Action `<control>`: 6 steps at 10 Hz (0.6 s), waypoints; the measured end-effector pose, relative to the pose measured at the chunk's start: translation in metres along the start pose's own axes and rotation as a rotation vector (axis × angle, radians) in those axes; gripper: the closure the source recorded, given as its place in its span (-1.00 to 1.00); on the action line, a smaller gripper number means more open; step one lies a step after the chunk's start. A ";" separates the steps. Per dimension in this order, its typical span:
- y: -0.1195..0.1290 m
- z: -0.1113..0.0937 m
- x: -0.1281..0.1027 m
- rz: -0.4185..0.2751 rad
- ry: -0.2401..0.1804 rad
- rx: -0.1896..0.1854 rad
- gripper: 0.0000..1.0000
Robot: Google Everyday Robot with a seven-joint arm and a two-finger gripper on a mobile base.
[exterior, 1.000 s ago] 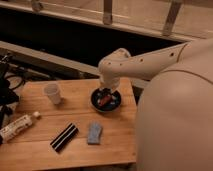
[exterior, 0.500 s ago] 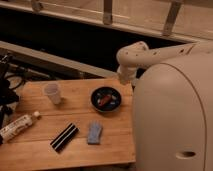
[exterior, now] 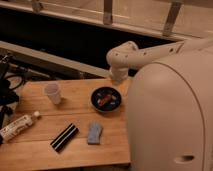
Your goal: Move the arm in a circular motion
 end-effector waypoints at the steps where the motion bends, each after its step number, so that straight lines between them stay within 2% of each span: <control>1: 0.016 -0.001 0.005 -0.024 0.002 -0.001 -0.16; 2: 0.033 -0.001 0.013 -0.059 0.006 -0.004 -0.36; 4: 0.044 -0.009 0.036 -0.114 0.011 0.005 -0.77; 5: 0.050 -0.013 0.051 -0.128 0.012 0.003 -0.93; 6: 0.059 -0.017 0.064 -0.136 0.014 -0.002 -1.00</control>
